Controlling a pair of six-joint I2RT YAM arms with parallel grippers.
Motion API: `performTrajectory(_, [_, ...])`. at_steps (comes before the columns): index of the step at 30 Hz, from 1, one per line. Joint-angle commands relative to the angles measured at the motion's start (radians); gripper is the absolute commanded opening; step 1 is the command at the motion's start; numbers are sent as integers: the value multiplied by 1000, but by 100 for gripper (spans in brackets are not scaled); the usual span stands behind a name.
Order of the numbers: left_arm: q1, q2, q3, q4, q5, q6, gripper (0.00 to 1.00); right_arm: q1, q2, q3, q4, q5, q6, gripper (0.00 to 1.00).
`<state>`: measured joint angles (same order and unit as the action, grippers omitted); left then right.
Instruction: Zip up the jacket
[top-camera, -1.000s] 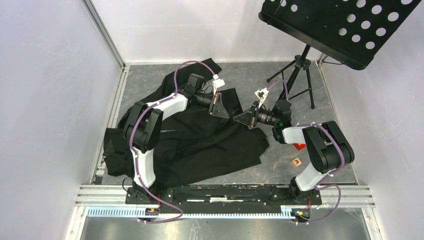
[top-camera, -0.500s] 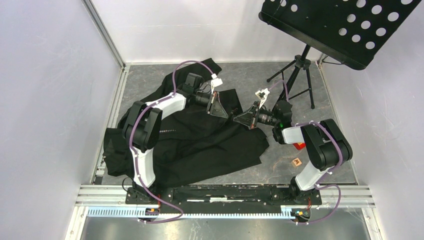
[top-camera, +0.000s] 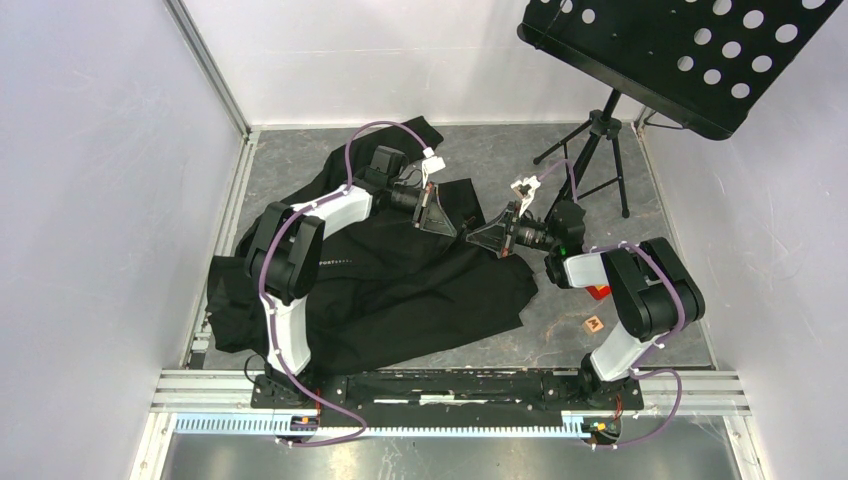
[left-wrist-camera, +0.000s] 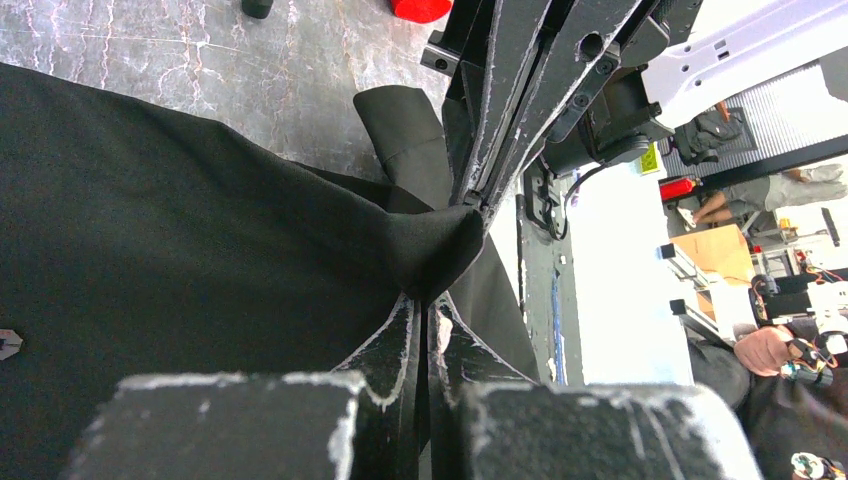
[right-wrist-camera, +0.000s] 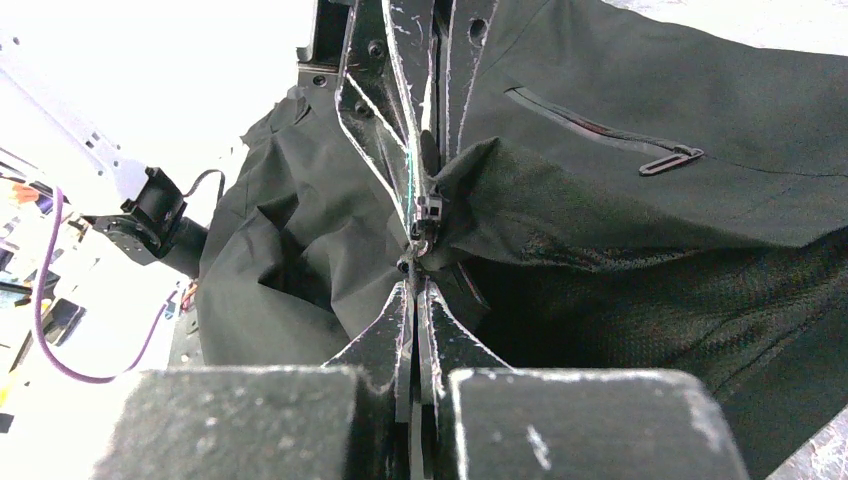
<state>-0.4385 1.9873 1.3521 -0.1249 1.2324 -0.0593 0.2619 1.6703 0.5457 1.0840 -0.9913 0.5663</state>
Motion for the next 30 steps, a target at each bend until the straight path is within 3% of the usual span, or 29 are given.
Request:
performTrajectory(1, [-5, 7, 30, 24, 43, 17, 2, 3, 7, 2, 79, -19, 9, 0])
performTrajectory(30, [-19, 1, 33, -3, 44, 37, 2, 5, 20, 13, 90, -25, 15, 0])
